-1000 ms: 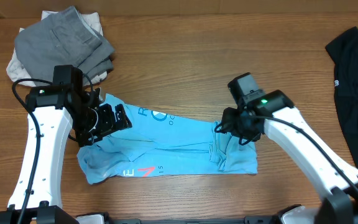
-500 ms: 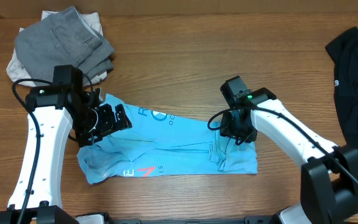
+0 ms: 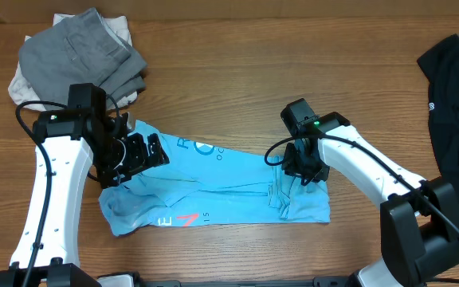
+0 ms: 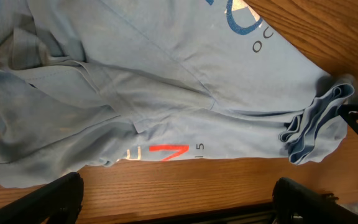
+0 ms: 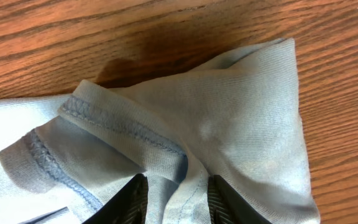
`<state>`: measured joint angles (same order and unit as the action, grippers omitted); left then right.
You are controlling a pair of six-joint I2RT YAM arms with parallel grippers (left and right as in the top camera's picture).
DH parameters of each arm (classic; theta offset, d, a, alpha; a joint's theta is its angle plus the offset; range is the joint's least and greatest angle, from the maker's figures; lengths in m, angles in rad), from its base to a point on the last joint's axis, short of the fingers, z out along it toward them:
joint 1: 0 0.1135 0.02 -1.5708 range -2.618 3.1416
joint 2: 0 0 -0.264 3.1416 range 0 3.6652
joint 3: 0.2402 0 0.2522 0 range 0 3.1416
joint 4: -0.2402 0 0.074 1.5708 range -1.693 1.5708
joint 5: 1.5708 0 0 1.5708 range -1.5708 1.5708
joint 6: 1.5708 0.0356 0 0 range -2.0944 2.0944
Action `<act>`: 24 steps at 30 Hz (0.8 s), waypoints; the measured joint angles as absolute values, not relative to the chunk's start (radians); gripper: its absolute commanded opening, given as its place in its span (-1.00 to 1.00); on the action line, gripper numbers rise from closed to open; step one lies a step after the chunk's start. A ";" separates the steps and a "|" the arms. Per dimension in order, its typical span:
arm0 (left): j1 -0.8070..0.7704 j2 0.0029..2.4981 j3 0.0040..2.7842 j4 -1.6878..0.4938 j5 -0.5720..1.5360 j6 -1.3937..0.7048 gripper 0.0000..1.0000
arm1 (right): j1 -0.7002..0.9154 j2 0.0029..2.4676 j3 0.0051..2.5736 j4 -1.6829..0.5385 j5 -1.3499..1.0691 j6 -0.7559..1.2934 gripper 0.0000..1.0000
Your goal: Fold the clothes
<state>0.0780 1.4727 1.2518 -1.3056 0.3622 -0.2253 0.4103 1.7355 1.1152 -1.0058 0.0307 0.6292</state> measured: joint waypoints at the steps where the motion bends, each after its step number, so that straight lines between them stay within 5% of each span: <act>1: 0.078 1.473 1.252 -1.306 0.362 -0.225 0.99 | 0.410 1.736 1.115 -1.006 0.031 0.629 -0.28; 16: 0.078 1.473 1.252 -1.306 0.362 -0.225 1.00 | 0.410 1.769 1.115 -0.988 0.035 0.633 -0.92; 24: 0.078 1.473 1.252 -1.305 0.362 -0.225 1.00 | 0.410 1.769 1.115 -0.992 0.029 0.653 -0.92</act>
<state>0.0780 1.4727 1.2518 -1.3048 0.3622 -0.2253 0.4103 1.7687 1.1152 -0.9924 0.0292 0.6529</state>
